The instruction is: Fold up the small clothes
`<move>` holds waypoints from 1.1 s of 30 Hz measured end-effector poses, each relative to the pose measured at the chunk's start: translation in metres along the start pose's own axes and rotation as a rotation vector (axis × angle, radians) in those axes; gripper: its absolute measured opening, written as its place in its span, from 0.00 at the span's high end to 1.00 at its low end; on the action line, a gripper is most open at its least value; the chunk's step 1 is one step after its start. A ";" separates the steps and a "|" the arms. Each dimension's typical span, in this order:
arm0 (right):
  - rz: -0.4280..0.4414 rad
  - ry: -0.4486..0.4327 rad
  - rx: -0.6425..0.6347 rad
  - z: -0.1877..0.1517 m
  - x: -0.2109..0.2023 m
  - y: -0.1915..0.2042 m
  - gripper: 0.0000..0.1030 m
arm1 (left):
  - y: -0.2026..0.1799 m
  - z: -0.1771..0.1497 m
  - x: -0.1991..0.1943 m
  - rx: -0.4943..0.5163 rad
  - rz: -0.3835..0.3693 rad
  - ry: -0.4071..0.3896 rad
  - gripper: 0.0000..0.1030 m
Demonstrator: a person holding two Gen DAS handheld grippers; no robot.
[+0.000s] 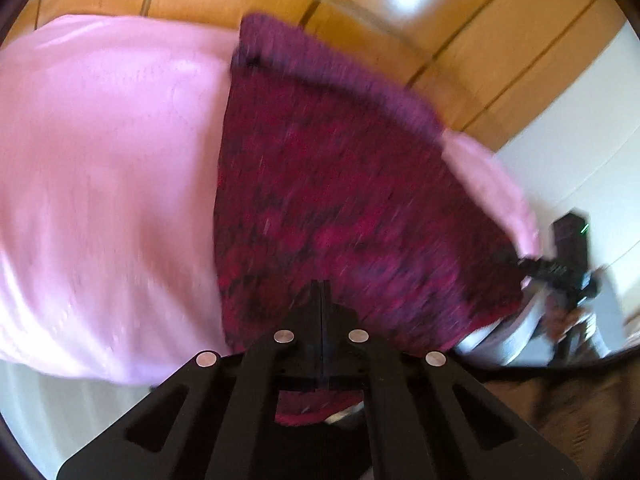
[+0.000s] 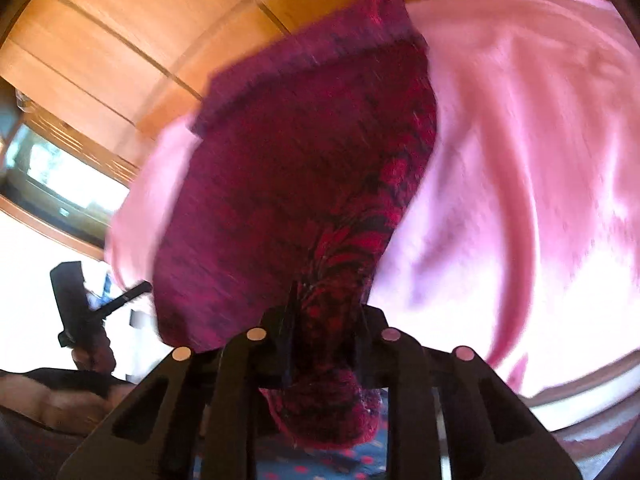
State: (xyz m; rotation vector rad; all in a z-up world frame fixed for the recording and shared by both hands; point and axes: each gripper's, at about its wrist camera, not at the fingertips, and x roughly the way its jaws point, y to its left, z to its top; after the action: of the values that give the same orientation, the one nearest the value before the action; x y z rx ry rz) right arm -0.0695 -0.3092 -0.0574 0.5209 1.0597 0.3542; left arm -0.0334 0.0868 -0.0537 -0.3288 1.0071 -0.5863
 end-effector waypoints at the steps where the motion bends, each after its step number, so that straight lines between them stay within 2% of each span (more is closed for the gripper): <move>1: 0.018 -0.018 -0.001 0.006 -0.002 0.005 0.82 | 0.000 0.009 -0.008 -0.014 -0.028 -0.041 1.00; 3: 0.066 -0.064 0.006 0.021 -0.007 0.011 0.82 | 0.000 0.029 -0.018 -0.033 -0.076 -0.105 1.00; 6: 0.114 -0.115 0.026 0.045 -0.004 0.014 0.82 | 0.002 0.053 -0.017 -0.040 -0.094 -0.149 1.00; 9: 0.108 -0.137 0.043 0.070 0.008 0.014 0.82 | 0.010 0.076 -0.002 -0.067 -0.019 -0.127 1.00; 10: 0.100 -0.134 0.036 0.076 0.011 0.015 0.82 | 0.014 0.078 0.000 -0.082 -0.024 -0.106 1.00; 13: 0.076 -0.128 -0.004 0.074 0.010 0.020 0.82 | 0.030 0.068 -0.009 -0.116 0.005 -0.099 1.00; 15: 0.068 -0.124 0.001 0.068 0.010 0.016 0.82 | 0.047 0.052 -0.014 -0.182 -0.003 -0.064 0.77; 16: 0.062 -0.126 0.014 0.065 0.011 0.014 0.82 | 0.054 0.045 -0.018 -0.218 -0.005 -0.059 0.53; 17: 0.062 -0.133 0.029 0.063 0.012 0.012 0.82 | 0.062 0.035 -0.021 -0.271 -0.023 -0.056 0.47; 21: 0.051 -0.161 0.051 0.067 0.008 0.007 0.82 | 0.066 0.009 -0.030 -0.313 -0.096 -0.019 0.46; 23: 0.033 -0.163 0.060 0.073 0.013 0.006 0.82 | 0.063 -0.004 -0.027 -0.325 -0.191 0.017 0.46; 26: 0.006 -0.165 0.063 0.081 0.017 0.005 0.82 | 0.059 -0.017 -0.017 -0.341 -0.240 0.075 0.45; 28: -0.002 -0.162 0.066 0.085 0.022 0.005 0.82 | 0.060 -0.023 -0.011 -0.385 -0.309 0.090 0.45; 30: -0.018 -0.156 0.049 0.085 0.024 0.008 0.82 | 0.058 -0.024 -0.010 -0.402 -0.347 0.078 0.59; 31: -0.028 -0.155 0.036 0.084 0.024 0.010 0.82 | 0.054 -0.021 -0.013 -0.383 -0.337 0.047 0.74; 32: -0.033 -0.156 0.031 0.083 0.024 0.011 0.82 | 0.051 -0.016 -0.016 -0.370 -0.335 0.026 0.81; 33: -0.038 -0.159 0.028 0.083 0.022 0.012 0.82 | 0.048 -0.010 -0.018 -0.362 -0.334 0.005 0.84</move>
State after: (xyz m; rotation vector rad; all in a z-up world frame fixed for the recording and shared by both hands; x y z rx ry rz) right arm 0.0140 -0.3077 -0.0345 0.5445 0.9204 0.2608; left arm -0.0345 0.1366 -0.0711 -0.8272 1.0703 -0.7040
